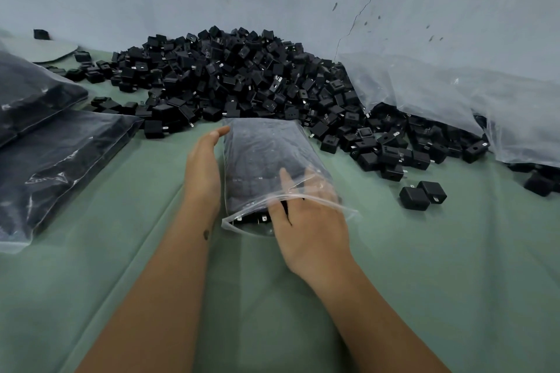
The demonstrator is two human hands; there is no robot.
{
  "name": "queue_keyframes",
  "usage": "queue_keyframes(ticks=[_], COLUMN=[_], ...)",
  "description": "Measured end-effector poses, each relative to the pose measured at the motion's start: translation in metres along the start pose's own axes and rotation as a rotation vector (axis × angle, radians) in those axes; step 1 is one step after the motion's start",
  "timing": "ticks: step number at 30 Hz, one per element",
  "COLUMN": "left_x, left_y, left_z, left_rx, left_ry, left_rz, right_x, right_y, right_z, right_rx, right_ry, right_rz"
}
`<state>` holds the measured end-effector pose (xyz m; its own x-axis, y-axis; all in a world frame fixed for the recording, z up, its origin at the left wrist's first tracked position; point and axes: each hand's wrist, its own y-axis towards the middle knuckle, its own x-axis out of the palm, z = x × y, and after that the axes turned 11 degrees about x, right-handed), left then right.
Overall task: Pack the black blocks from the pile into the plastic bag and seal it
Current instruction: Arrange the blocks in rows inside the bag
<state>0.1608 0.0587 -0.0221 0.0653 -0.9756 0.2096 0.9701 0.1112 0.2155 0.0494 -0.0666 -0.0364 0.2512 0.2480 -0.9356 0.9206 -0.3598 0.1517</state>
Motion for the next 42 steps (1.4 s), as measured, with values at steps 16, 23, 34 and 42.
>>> queue_keyframes(ticks=[16,23,34,42], left_x=[0.007,0.007,0.009,0.008], left_y=[0.001,0.004,0.004,0.002], left_z=[-0.001,-0.007,-0.008,-0.006], left_rx=[-0.094,-0.1,-0.073,-0.064], left_ry=[-0.025,-0.044,0.017,0.031], left_rz=[-0.027,-0.033,-0.038,-0.04], right_x=[-0.01,-0.004,0.001,-0.011], right_y=[0.048,0.078,0.086,0.082], right_z=[-0.021,-0.026,-0.03,-0.042], right_rx=[0.164,0.103,0.212,0.044], right_ry=[-0.116,-0.089,0.008,-0.199], right_rz=[-0.216,-0.2,-0.107,-0.107])
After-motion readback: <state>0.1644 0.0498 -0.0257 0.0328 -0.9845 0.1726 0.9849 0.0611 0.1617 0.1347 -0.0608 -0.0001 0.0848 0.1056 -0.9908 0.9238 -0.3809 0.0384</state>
